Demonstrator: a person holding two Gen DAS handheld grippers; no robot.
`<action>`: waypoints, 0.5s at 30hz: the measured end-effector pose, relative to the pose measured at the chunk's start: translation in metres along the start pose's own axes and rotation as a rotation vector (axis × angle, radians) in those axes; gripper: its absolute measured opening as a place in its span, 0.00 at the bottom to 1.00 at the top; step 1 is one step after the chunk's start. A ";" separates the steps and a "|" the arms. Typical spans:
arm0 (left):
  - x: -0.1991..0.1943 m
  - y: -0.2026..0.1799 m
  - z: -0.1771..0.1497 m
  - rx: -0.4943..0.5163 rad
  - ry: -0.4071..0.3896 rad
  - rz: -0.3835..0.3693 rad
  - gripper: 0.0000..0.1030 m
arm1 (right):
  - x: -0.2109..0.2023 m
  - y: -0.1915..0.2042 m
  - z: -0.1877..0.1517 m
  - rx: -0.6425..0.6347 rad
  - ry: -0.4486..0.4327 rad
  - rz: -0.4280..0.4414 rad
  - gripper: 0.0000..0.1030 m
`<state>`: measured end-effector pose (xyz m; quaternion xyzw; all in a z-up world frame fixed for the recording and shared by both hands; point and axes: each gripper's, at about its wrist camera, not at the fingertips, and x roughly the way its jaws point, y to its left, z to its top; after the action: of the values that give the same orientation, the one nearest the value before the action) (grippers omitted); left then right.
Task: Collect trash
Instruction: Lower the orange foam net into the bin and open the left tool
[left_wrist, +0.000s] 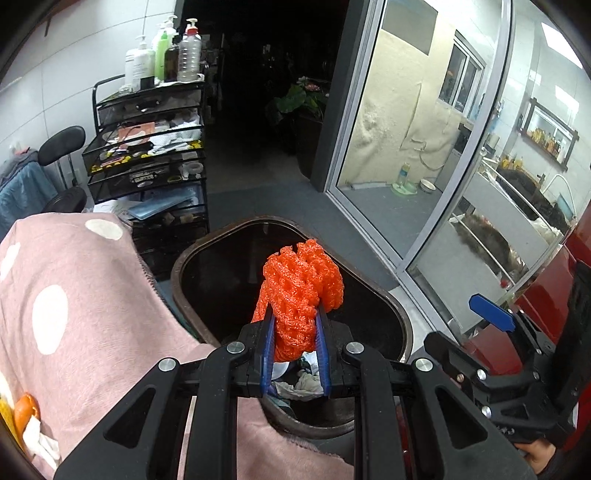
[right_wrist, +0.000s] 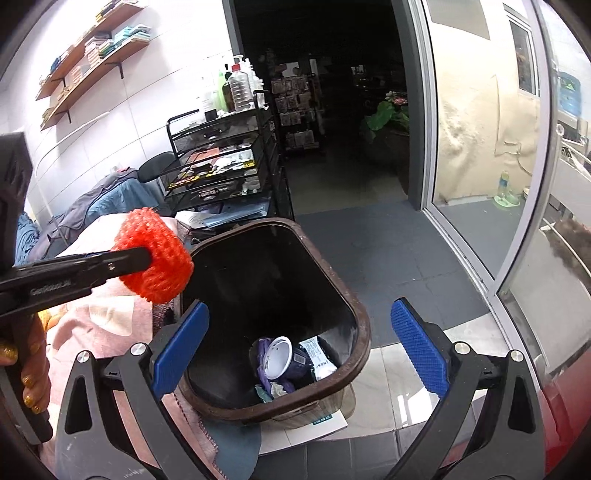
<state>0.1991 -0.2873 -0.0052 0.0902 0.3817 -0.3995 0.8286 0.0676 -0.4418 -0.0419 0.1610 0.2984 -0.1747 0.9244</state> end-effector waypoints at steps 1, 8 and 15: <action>0.002 -0.002 0.000 0.002 0.005 -0.003 0.19 | -0.001 -0.001 -0.001 0.004 0.000 -0.002 0.95; 0.015 -0.008 0.002 0.018 0.028 0.009 0.20 | -0.005 -0.006 -0.003 0.021 -0.001 -0.019 0.95; 0.014 -0.012 0.000 0.045 0.007 0.046 0.60 | -0.009 -0.011 -0.003 0.031 -0.010 -0.037 0.95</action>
<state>0.1953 -0.3034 -0.0133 0.1190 0.3731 -0.3885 0.8341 0.0549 -0.4477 -0.0413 0.1687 0.2940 -0.1969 0.9200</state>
